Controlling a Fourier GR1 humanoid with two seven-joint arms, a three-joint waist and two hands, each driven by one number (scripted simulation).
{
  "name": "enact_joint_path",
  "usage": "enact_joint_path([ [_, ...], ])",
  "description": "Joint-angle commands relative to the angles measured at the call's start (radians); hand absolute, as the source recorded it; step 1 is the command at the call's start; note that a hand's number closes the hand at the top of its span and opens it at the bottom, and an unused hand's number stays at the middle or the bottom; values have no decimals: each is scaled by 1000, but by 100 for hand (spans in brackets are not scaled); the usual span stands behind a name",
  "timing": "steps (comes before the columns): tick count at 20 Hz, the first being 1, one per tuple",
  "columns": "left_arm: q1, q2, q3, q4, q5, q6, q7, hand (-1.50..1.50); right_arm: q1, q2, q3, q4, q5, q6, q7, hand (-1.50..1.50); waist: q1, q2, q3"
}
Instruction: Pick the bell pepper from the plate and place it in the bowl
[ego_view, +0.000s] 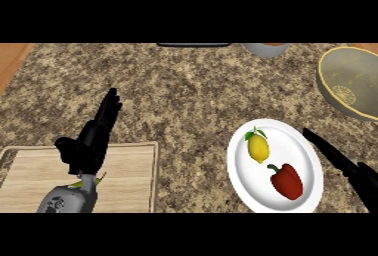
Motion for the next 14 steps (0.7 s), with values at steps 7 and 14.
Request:
enact_joint_path([
  [7,-14,-42,29,34,-47,-17,-10,0,81,103,-65,24,23,131,-92,-150,-8,-1,0],
  [14,-3,-28,54,-36,-37,-45,53,0,113,135,-181,112,-66,223,-259,-150,-7,-2,1],
])
